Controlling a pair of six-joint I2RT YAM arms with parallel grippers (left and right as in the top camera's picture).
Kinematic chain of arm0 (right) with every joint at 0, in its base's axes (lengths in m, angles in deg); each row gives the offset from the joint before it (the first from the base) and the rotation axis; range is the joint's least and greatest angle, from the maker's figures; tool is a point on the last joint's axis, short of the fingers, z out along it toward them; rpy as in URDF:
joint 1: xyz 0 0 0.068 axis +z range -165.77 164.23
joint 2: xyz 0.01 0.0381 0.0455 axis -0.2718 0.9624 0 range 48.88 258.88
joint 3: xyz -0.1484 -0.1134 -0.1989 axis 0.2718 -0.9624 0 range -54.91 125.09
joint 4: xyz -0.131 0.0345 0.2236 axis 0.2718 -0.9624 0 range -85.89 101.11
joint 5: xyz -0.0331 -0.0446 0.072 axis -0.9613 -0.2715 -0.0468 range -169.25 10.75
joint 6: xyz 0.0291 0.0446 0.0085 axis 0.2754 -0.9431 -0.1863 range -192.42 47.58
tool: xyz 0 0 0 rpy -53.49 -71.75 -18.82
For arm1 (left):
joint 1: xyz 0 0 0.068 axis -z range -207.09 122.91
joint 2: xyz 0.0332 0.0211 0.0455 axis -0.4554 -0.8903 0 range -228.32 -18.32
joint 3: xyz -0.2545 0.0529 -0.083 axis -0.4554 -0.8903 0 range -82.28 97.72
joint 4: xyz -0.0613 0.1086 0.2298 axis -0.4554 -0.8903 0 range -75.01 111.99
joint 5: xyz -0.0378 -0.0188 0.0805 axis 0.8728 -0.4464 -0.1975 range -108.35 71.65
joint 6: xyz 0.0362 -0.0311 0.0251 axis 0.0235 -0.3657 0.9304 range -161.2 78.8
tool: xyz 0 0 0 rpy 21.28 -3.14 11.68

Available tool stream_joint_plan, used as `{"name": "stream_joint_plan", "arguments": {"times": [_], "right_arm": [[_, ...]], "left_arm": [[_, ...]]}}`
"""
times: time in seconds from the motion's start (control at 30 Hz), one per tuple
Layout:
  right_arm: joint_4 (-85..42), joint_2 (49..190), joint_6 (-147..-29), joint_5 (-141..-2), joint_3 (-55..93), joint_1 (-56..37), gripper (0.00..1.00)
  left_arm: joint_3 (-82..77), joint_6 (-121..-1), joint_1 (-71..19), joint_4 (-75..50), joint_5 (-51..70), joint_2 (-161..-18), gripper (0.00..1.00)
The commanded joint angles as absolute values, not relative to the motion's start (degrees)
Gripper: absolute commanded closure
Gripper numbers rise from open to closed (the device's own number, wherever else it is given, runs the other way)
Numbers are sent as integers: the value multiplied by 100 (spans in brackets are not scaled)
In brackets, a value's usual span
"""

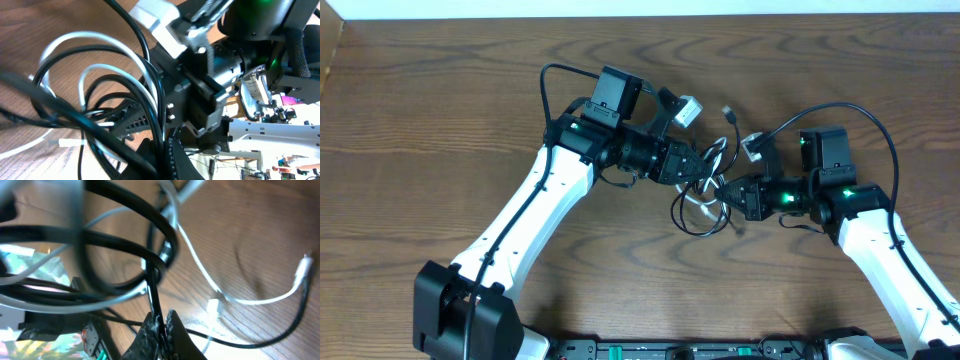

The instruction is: Untangle cables

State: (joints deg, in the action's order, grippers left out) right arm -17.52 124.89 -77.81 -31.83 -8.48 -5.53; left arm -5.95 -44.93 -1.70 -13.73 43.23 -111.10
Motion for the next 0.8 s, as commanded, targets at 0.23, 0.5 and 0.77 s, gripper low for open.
{"name": "stream_joint_plan", "arguments": {"times": [0.23, 0.5, 0.77], "right_arm": [[-2519, 12504, -8920, -6551, -782, -560, 99], [-2928, 12504, -9313, -7487, -782, -560, 76], [-2700, 12504, -9223, -6634, -782, -560, 48]], "left_arm": [[-588, -4379, -164, -1878, 3376, -10994, 93], [-588, -4620, -168, -2516, 1366, -10994, 92], [-588, -4830, -166, -2092, 2172, -10994, 93]]}}
